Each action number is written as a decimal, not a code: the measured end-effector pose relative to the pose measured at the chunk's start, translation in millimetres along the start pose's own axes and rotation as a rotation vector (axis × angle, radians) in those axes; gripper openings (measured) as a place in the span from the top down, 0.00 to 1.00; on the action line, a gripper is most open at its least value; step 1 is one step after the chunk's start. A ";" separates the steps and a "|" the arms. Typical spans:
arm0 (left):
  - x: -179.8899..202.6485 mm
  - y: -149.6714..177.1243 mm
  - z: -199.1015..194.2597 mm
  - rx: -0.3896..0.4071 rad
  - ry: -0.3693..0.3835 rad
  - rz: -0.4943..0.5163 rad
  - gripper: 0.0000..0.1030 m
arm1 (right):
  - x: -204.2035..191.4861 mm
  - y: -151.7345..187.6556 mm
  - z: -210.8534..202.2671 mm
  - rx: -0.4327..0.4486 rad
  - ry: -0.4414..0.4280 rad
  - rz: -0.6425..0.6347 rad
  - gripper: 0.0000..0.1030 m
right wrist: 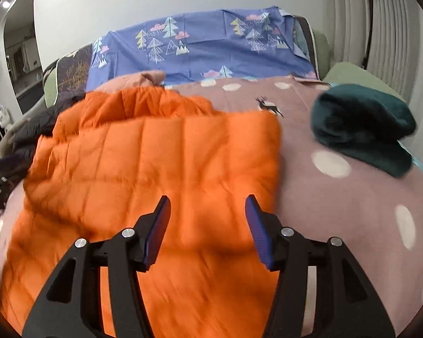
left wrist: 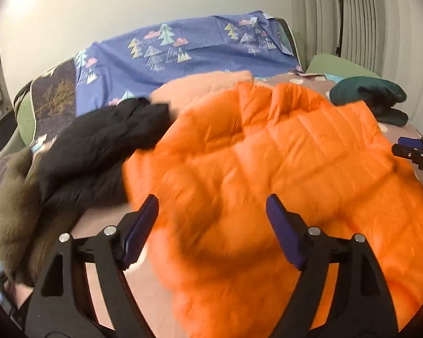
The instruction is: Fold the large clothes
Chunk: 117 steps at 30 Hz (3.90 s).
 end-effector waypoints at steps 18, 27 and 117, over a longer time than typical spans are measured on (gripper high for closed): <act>-11.8 169.9 -78.5 -0.275 0.316 -0.115 0.31 | 2.5 179.2 -103.6 -0.089 -0.334 0.252 0.46; 11.3 155.5 -134.3 -0.118 0.299 -0.047 0.94 | -0.7 140.7 -168.5 0.114 -0.386 0.263 0.97; -19.4 -40.1 -122.9 0.078 0.373 -0.200 0.87 | -1.0 -70.5 -141.9 0.260 -0.554 0.194 0.88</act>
Point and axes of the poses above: each gripper's, at about its wrist camera, not at the fingertips, and z roughly the way its jaws point, x to its right, y to its underside, the point moved 4 cm from there along z, roughly the way its jaws point, and after that the axes turned 6 degrees about -z, right-handed, at the moved point
